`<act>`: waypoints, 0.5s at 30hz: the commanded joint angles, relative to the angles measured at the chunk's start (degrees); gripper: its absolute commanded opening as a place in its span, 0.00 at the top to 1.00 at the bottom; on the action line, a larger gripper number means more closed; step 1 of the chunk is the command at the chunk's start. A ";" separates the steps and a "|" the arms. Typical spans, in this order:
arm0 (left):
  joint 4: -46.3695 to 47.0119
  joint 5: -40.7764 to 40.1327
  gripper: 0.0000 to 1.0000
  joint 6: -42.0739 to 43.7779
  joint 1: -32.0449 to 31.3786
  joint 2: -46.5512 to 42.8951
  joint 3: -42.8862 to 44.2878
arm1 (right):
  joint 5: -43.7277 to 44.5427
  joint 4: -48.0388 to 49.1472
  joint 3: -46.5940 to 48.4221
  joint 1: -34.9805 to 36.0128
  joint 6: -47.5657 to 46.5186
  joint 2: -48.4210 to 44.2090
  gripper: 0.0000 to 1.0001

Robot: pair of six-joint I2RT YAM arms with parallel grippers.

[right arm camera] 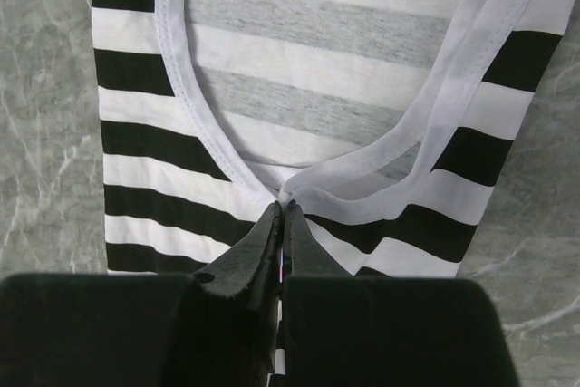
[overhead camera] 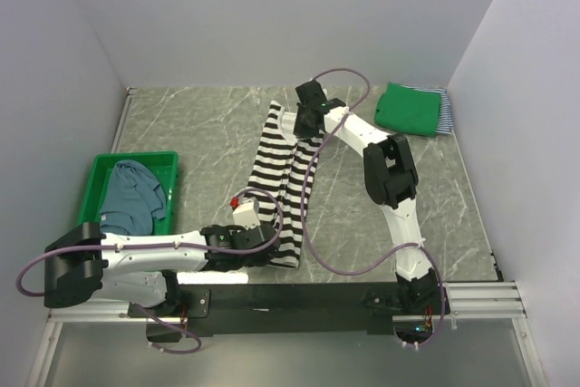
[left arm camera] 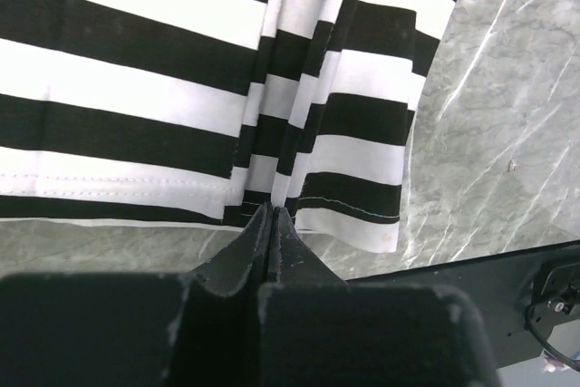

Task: Fold and stack the tank tops
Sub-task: Fold the tank top

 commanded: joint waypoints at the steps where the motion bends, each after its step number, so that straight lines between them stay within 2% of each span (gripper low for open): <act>1: -1.43 1.11 0.99 -1.27 0.25 -0.28 -0.22 | 2.05 1.91 1.60 0.02 -1.27 -0.40 1.00; 5: -1.60 1.02 0.99 -1.44 0.25 -1.07 -0.65 | 1.17 3.67 0.36 0.03 -1.80 -1.37 1.00; 9: -2.30 0.94 0.99 -1.18 0.51 -0.81 -0.31 | -0.24 4.28 0.19 0.29 -2.59 -1.63 0.81; 10: -2.83 0.76 0.97 -1.18 0.42 -0.89 -0.04 | -0.50 4.98 -0.51 0.20 -2.59 -2.16 0.73; 12: -3.10 0.41 0.91 -1.27 0.51 -1.42 0.05 | -1.73 6.83 -2.18 0.29 -2.85 -3.74 0.67; 13: -3.79 0.24 0.85 -1.35 0.42 -1.68 0.13 | -1.99 7.18 -2.45 0.37 -2.94 -4.53 0.63; 15: -4.67 -0.29 0.79 -1.79 0.42 -2.65 0.57 | -2.35 7.28 -2.54 0.29 -3.12 -5.15 0.61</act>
